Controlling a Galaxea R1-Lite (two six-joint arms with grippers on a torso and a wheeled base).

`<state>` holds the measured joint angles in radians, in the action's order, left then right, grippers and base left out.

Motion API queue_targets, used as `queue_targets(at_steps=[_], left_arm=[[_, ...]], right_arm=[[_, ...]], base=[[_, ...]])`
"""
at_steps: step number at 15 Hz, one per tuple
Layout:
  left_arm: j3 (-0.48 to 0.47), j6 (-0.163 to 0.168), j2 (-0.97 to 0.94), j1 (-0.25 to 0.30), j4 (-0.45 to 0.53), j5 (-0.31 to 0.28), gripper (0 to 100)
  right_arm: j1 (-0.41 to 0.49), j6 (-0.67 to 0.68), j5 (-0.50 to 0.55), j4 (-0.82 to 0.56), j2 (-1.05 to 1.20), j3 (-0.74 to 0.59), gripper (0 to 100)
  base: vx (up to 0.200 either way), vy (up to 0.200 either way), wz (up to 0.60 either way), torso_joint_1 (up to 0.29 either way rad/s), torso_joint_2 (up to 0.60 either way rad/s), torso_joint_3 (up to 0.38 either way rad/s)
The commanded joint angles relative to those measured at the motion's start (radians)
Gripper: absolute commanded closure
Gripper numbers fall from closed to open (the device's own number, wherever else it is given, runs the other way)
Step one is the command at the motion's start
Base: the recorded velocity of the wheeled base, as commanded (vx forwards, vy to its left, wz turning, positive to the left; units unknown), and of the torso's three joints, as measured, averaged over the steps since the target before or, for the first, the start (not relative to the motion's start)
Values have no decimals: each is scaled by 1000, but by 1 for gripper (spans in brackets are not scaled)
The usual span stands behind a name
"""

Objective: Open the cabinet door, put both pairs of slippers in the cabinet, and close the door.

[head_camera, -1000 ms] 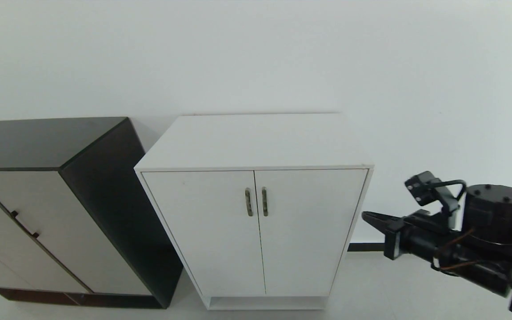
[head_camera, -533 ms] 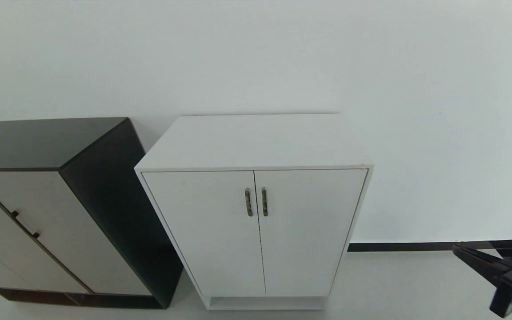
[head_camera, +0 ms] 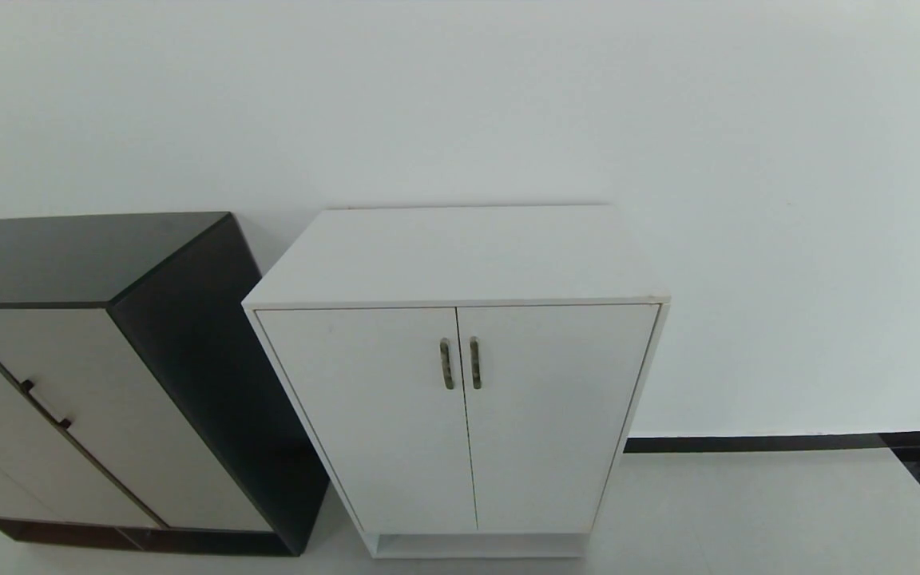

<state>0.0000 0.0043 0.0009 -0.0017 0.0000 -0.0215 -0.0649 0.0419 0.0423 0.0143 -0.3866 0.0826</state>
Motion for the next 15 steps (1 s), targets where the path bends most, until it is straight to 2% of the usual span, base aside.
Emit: queue_targets(at_steps=[1,4,6,8,10,12,15], left_arm=[[0,0,1,0,0,0,100],[0,0,1,0,0,2,100],[0,0,1,0,0,0,100],[0,0,1,0,0,0,100],[0,0,1,0,0,0,100],[0,0,1,0,0,0,100],[0,0,1,0,0,0,100]], right_arm=[[20,-2,51,-54,180,-4,100],[45,1,56,-11,236,-81,100],[56,-14,50,-13,270,-79,100],[37,-80,-2,-14,296,-81,100],[7,-83,-4,-14,256,-81,100],[-108,-82,-4,-14,264,-81,100],[-121,-47,11,-14,288,-81,100]], base=[[0,0,0,0,0,0],[0,0,0,0,0,0],[0,0,0,0,0,0],[0,0,0,0,0,0],[0,0,0,0,0,0],[0,0,0,0,0,0],[0,0,0,0,0,0]])
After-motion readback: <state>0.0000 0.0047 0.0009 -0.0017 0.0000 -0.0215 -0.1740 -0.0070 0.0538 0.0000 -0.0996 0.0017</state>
